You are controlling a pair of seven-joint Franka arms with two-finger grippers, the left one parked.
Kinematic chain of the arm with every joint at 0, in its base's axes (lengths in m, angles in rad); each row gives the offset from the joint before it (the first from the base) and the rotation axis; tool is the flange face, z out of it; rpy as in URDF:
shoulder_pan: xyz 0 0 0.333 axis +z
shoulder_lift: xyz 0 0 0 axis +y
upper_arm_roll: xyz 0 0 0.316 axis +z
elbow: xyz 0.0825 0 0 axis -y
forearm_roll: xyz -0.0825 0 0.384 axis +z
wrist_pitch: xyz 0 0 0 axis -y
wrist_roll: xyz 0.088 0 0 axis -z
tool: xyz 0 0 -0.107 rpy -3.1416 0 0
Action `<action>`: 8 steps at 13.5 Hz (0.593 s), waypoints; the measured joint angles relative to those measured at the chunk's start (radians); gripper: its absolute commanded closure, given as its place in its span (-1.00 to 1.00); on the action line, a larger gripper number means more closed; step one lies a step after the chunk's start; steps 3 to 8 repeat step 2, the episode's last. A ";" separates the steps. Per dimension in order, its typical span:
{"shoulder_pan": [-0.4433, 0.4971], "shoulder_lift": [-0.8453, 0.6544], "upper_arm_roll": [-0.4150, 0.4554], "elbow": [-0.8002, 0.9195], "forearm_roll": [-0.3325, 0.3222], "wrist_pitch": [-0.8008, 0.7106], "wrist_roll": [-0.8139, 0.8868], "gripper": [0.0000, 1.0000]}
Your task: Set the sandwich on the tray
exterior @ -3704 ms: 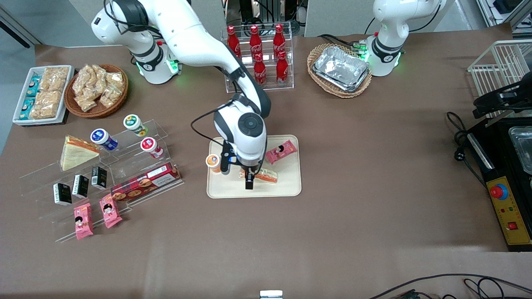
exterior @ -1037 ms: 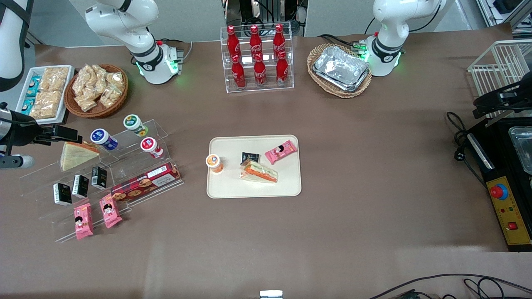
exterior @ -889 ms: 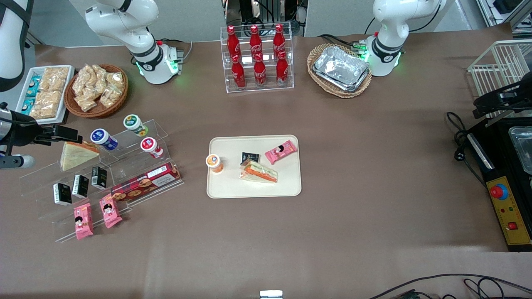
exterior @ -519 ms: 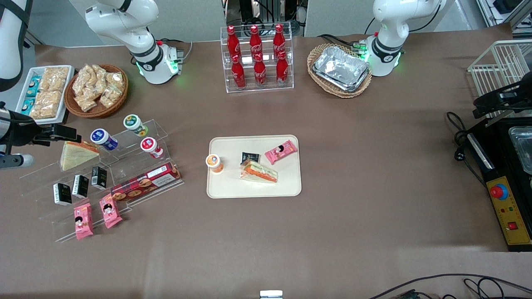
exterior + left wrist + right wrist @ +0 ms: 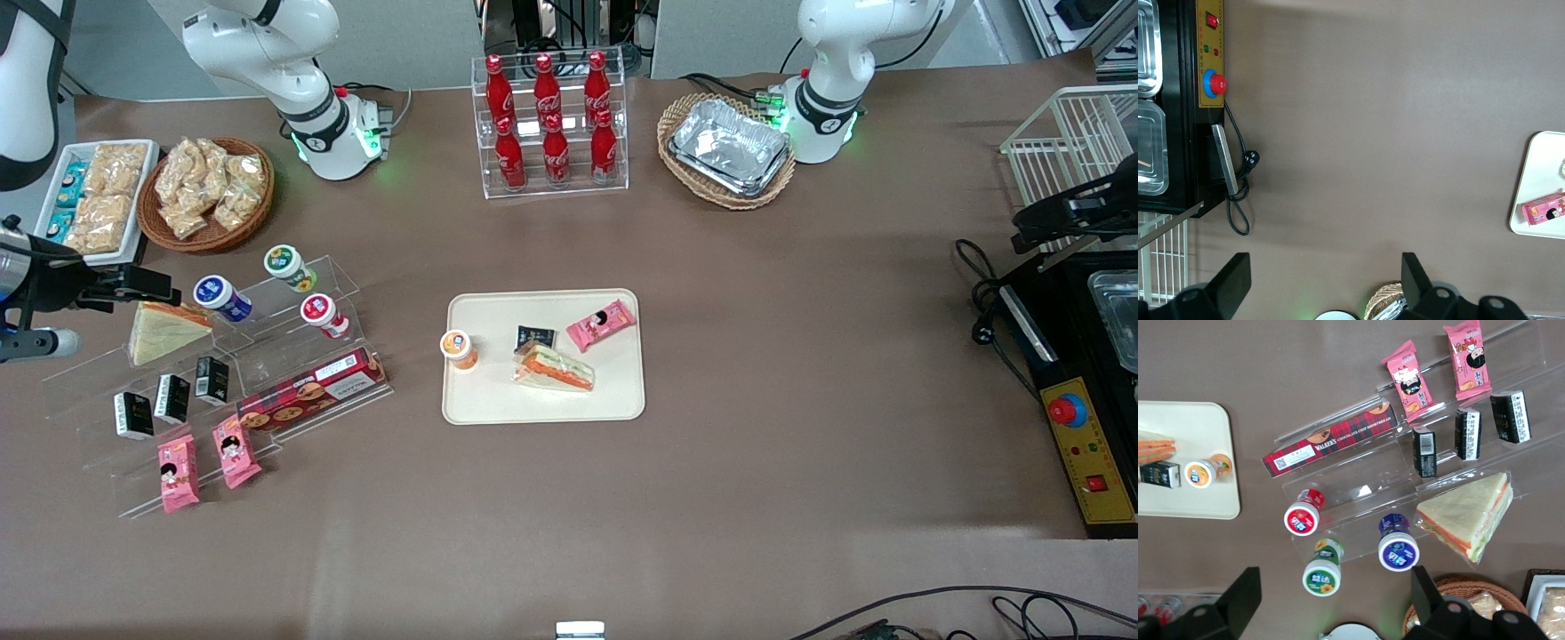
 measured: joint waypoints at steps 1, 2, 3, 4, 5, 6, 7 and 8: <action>-0.014 -0.009 0.029 0.000 0.000 0.000 0.020 -1.00; -0.082 -0.021 0.117 0.001 -0.002 -0.001 0.035 -1.00; -0.082 -0.021 0.117 0.001 -0.002 -0.001 0.035 -1.00; -0.082 -0.021 0.117 0.001 -0.002 -0.001 0.035 -1.00; -0.082 -0.021 0.117 0.001 -0.002 -0.001 0.035 -1.00; -0.082 -0.021 0.117 0.001 -0.002 -0.001 0.035 -1.00; -0.082 -0.021 0.117 0.001 -0.002 -0.001 0.035 -1.00; -0.082 -0.021 0.117 0.001 -0.002 -0.001 0.035 -1.00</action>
